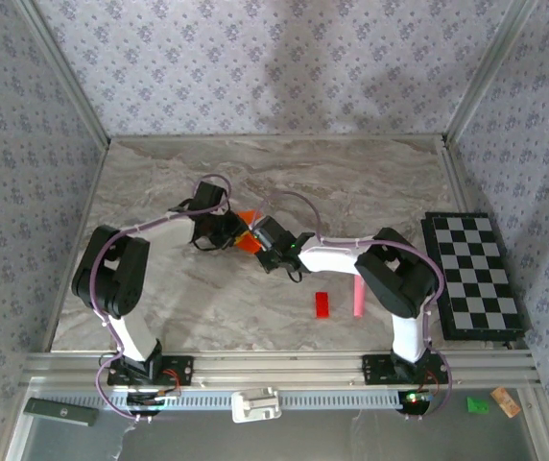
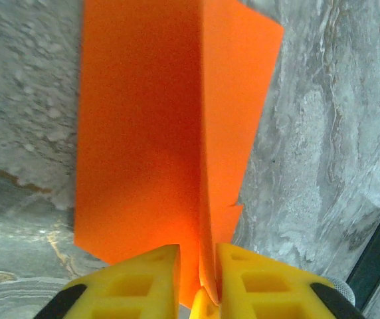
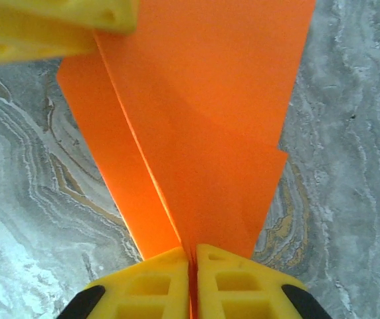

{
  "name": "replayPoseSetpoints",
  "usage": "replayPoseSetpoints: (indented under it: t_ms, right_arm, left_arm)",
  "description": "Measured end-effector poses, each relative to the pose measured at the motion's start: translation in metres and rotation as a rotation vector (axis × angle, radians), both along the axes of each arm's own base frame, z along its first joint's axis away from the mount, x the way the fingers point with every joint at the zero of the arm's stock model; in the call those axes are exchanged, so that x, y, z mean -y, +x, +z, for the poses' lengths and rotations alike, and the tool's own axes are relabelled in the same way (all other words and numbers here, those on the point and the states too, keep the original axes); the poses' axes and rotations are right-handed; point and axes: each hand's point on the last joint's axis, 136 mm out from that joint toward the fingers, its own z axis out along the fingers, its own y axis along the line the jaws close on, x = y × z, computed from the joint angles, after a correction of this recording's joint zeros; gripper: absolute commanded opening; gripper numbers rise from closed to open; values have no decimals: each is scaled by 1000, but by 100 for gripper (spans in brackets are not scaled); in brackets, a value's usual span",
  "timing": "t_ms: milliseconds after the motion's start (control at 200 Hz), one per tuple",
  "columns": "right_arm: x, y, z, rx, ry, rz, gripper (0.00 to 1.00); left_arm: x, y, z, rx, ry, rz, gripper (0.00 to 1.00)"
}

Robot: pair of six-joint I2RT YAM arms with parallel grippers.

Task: Fold a paper plane with a square sheet of paper (pick it up from the middle)
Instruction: Fourth fold the wing at the center of the table.

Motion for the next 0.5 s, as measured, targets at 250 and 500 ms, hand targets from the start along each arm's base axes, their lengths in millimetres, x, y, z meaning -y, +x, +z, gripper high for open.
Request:
replayPoseSetpoints:
  t_ms: [250, 500]
  right_arm:
    - [-3, -2, -2, -83, 77, 33, 5]
    - [-2, 3, -2, -173, 195, 37, 4]
  left_arm:
    - [-37, 19, 35, 87, -18, 88, 38]
    - [-49, 9, 43, 150, -54, 103, 38]
